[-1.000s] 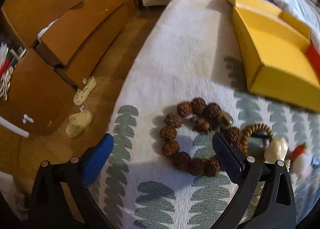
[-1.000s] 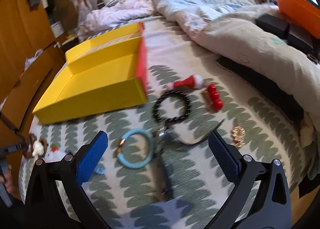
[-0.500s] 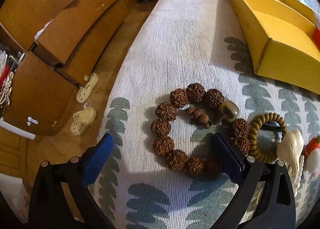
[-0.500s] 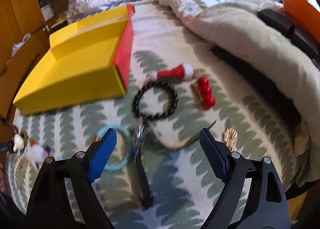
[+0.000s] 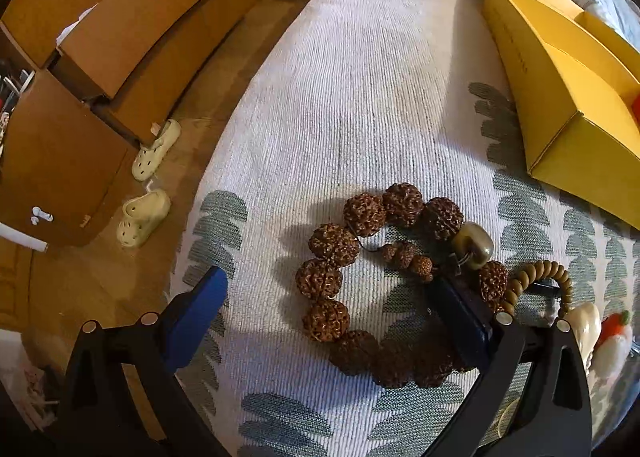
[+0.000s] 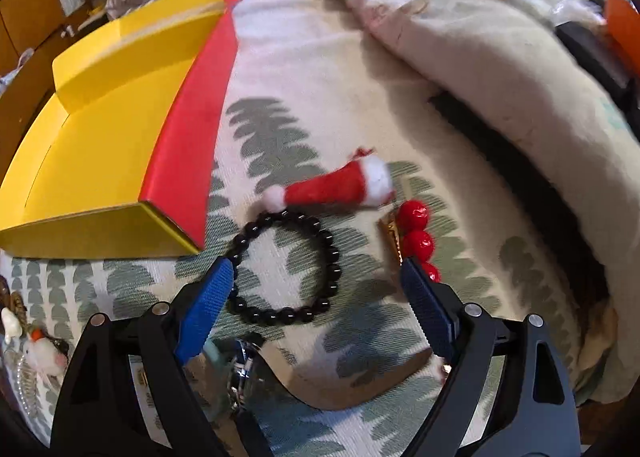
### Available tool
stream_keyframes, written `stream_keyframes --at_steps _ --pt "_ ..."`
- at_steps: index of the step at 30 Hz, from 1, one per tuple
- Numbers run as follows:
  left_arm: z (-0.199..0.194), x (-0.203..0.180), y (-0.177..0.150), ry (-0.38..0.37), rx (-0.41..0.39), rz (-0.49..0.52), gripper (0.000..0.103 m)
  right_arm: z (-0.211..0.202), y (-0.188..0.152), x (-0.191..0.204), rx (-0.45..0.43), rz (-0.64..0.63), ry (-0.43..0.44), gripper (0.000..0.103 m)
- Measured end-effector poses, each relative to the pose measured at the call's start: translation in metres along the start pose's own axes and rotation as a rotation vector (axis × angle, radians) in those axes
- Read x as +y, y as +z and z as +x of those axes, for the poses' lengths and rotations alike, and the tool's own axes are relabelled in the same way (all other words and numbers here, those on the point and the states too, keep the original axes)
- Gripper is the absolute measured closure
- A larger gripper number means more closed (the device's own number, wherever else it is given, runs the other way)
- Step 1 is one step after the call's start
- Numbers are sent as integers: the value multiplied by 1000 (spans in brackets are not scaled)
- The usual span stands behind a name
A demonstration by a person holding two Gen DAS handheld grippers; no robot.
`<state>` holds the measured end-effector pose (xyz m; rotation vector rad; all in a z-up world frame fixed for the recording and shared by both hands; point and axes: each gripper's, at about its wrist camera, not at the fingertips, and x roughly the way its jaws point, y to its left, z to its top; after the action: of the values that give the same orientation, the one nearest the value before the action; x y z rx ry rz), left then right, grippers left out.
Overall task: Organize jewelry
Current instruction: 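Move left tool to the brown bead bracelet while right tool approaches the black bead bracelet, then close left gripper on the brown bracelet while right gripper closes on the black bracelet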
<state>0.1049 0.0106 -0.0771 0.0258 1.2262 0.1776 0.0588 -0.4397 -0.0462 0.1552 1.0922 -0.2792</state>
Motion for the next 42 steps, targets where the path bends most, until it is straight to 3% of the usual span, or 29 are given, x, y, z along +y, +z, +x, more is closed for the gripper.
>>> stream_keyframes --at_steps 2,6,11,19,25,31,38,42 --pt "-2 -5 0 20 -9 19 4 1 -1 3 10 -8 28 17" --pt "-4 -8 -2 42 -19 30 4 -2 1 18 -7 -71 -13 10" --pt "-7 -12 -2 48 -19 35 4 12 4 26 34 -105 -43 10" --pt "-2 0 -1 -15 4 -4 4 19 1 -2 59 0 3 9" --pt "1 3 1 -46 27 -23 4 21 -1 -1 53 8 -4 8" --pt "-3 -3 1 -5 -6 34 5 16 0 -2 34 8 -13 21" --pt "-10 -8 -4 -90 -16 67 35 12 -1 -1 28 9 -7 44" --pt "-14 -15 -6 -123 -25 85 49 7 0 -21 28 80 40 65"
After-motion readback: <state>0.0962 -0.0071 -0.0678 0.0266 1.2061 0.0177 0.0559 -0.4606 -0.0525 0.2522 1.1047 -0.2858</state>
